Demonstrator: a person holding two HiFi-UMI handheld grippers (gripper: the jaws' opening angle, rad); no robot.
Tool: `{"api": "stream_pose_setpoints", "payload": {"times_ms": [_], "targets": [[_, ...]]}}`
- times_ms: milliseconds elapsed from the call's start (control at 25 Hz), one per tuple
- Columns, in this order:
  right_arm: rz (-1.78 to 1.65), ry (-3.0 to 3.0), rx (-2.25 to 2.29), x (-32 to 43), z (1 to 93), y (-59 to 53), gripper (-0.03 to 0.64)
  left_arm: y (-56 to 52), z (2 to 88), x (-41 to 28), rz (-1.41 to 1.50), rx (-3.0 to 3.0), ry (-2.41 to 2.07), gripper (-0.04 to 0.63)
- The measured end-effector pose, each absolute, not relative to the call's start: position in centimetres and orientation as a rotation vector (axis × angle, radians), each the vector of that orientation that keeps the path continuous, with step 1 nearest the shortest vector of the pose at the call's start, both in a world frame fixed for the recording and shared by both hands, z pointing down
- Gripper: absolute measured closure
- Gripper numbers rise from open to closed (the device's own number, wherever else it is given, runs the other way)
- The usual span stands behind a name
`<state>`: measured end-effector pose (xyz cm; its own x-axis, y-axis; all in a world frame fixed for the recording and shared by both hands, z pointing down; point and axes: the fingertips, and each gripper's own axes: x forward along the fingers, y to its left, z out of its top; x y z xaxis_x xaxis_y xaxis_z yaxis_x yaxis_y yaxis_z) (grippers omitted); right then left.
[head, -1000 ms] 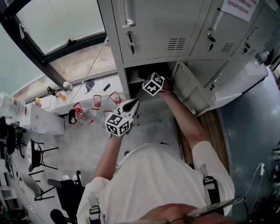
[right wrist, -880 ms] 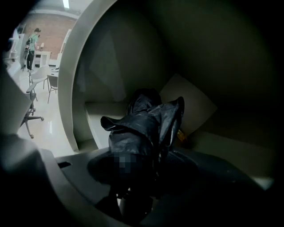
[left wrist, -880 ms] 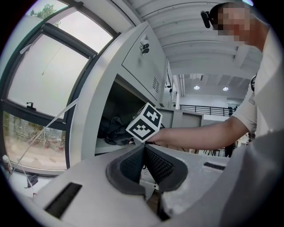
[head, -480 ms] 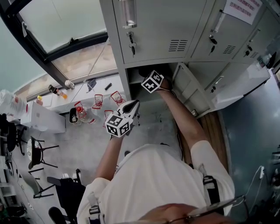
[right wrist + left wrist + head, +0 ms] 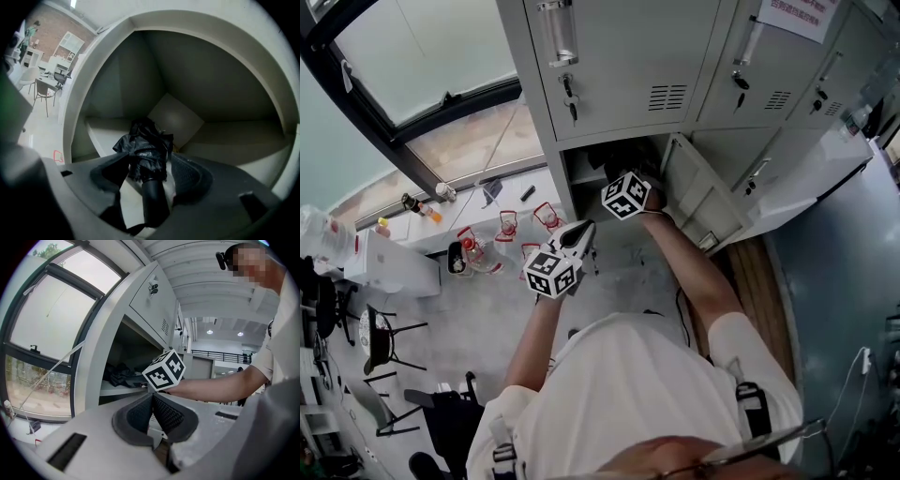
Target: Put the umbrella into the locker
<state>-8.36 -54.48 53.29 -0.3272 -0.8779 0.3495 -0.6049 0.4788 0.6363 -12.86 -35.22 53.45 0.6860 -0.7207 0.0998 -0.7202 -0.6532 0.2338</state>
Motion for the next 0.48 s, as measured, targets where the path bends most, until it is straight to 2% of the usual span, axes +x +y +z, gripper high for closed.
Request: {"api": "stream_pose_setpoints", "payload": {"times_ms": [480], "targets": [[-0.475,-2.119,1.347,-6.5,54.2,-49.9,0.347,-34.0,53.6,-11.6,-0.019,2.651,-1.128,0.591]]}}
